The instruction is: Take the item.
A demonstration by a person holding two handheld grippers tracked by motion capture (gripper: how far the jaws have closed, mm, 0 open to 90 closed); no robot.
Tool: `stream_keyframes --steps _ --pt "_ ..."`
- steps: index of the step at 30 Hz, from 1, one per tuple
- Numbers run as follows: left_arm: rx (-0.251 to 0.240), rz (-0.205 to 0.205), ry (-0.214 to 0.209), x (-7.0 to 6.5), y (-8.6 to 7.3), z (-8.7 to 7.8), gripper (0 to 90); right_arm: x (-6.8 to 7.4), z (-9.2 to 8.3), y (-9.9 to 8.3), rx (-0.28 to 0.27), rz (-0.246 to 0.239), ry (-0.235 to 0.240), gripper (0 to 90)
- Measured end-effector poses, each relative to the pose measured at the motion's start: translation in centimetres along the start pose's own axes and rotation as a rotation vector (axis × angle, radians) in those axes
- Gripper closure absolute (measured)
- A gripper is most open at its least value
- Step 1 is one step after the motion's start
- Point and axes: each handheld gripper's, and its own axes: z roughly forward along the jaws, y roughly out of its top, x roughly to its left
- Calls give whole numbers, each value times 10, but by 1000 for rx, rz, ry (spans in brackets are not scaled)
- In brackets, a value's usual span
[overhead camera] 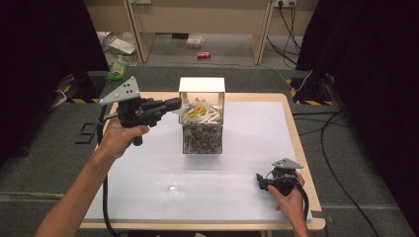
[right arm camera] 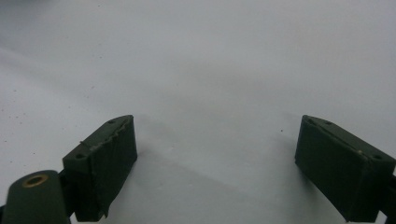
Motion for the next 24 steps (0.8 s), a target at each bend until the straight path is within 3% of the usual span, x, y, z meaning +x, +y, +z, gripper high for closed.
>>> stream_keyframes --steps 24 --pt "-10 -29 -64 -17 -27 -34 893 0 0 0 0 0 -1 133"
